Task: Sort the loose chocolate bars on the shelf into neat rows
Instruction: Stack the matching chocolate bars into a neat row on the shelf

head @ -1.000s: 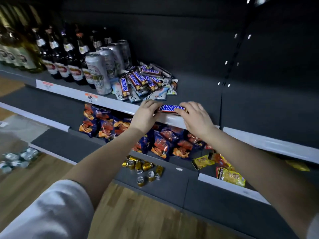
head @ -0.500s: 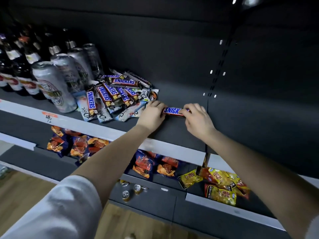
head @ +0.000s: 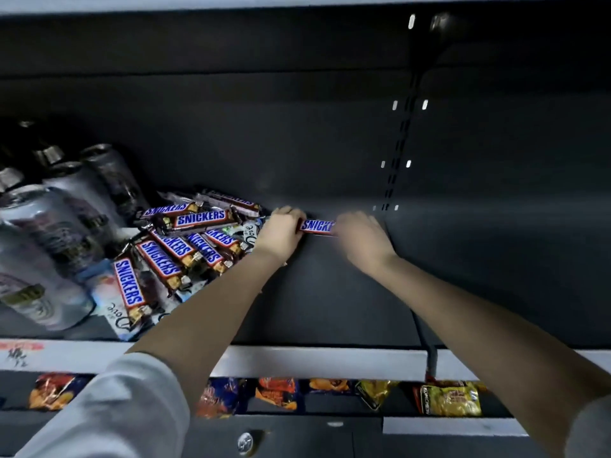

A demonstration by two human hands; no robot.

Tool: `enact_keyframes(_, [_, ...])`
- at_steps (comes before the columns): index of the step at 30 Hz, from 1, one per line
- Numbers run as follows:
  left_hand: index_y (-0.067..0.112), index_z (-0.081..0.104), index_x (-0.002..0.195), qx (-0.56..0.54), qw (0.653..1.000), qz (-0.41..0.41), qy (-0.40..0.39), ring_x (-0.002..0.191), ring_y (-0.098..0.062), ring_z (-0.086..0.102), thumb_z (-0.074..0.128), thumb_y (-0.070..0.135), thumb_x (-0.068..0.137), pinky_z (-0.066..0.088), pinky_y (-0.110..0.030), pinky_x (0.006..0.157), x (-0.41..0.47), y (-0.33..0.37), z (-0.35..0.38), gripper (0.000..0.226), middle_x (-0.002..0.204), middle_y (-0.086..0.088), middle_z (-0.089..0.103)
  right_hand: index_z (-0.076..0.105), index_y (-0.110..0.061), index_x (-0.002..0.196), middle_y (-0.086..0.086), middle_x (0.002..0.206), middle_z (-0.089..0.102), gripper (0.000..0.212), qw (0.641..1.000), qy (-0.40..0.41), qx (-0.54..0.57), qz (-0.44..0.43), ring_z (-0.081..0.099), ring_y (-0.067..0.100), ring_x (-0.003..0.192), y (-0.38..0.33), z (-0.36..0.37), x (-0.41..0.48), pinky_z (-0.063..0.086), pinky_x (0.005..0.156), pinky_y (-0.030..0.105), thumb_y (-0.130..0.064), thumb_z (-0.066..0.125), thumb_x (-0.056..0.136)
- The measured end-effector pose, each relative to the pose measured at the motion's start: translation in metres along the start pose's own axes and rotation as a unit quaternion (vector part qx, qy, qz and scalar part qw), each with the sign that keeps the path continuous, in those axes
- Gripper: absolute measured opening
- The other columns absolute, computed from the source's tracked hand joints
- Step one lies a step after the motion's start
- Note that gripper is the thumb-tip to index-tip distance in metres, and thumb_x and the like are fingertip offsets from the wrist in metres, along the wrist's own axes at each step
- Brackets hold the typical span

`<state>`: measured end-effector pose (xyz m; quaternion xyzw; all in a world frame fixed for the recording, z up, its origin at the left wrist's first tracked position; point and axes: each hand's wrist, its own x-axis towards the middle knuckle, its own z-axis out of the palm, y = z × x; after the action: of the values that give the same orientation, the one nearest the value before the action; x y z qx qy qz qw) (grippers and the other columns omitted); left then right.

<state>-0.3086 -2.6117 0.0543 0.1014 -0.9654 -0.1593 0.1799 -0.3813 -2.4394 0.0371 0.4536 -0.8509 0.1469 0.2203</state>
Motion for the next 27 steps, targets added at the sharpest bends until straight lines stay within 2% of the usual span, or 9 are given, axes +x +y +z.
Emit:
enact_keyframes(6, [0.005,0.061,0.104,-0.026,1.000,-0.016,0.005,0.103,-0.030,0.053,0.066,0.009,0.080,0.043,-0.034,0.088,0.022,-0.008,0.004,0.025,0.109,-0.014,0.057,0.068,-0.008,0.092,0.009,0.097,0.063,0.035,0.999,-0.007,-0.012,0.045,0.057,0.033,0.089,0.003,0.004,0.021,0.045,0.078,0.045,0.012,0.067,0.063])
enact_keyframes(11, [0.008,0.059,0.108,-0.041,0.999,-0.029,0.017,0.107,-0.029,0.049,0.063,0.009,0.083,0.041,-0.035,0.094,0.025,-0.016,0.009,0.025,0.112,-0.013,0.053,0.065,-0.008,0.092,0.009,0.098,0.061,0.039,0.998,-0.008,-0.016,0.056,0.055,0.032,0.087,0.001,0.017,0.030,0.044,0.073,0.039,0.012,0.069,0.059])
enact_keyframes(16, [0.009,0.060,0.104,-0.043,0.998,-0.031,0.032,0.101,-0.031,0.051,0.064,0.009,0.082,0.044,-0.039,0.088,0.027,-0.016,0.010,0.022,0.108,-0.013,0.055,0.065,-0.008,0.090,0.011,0.096,0.062,0.037,0.998,0.001,-0.022,0.056,0.058,0.032,0.083,0.002,0.019,0.034,0.044,0.069,0.036,0.011,0.070,0.059])
enact_keyframes(20, [0.009,0.058,0.105,-0.026,0.999,-0.035,0.033,0.104,-0.031,0.048,0.060,0.011,0.085,0.043,-0.039,0.086,0.024,-0.014,0.009,0.020,0.111,-0.012,0.053,0.066,-0.006,0.090,0.013,0.095,0.060,0.028,0.997,0.001,0.015,0.077,0.058,0.032,0.082,0.000,0.021,0.032,0.043,0.059,0.030,0.009,0.070,0.067])
enact_keyframes(22, [0.009,0.056,0.109,-0.017,0.999,-0.035,0.025,0.107,-0.031,0.046,0.057,0.008,0.085,0.042,-0.039,0.089,0.024,-0.013,0.009,0.023,0.114,-0.013,0.051,0.066,-0.004,0.091,0.014,0.097,0.058,0.022,0.996,-0.002,0.022,0.085,0.056,0.033,0.084,-0.002,0.021,0.031,0.044,0.057,0.032,0.007,0.068,0.071])
enact_keyframes(24, [0.008,0.053,0.115,-0.013,0.999,-0.036,0.010,0.112,-0.032,0.044,0.055,0.005,0.085,0.042,-0.040,0.093,0.024,-0.011,0.007,0.030,0.119,-0.014,0.048,0.066,-0.004,0.092,0.015,0.099,0.058,0.019,0.996,-0.003,0.020,0.090,0.055,0.034,0.086,-0.004,0.021,0.030,0.049,0.065,0.038,0.004,0.067,0.074])
enact_keyframes(27, [0.009,0.050,0.120,-0.012,0.999,-0.043,0.008,0.115,-0.033,0.042,0.056,0.008,0.085,0.040,-0.040,0.096,0.022,-0.008,0.003,0.036,0.123,-0.015,0.046,0.066,-0.004,0.097,0.015,0.106,0.058,0.019,0.995,-0.002,0.010,0.097,0.056,0.035,0.093,-0.008,0.019,0.025,0.046,0.084,0.044,-0.003,0.064,0.078])
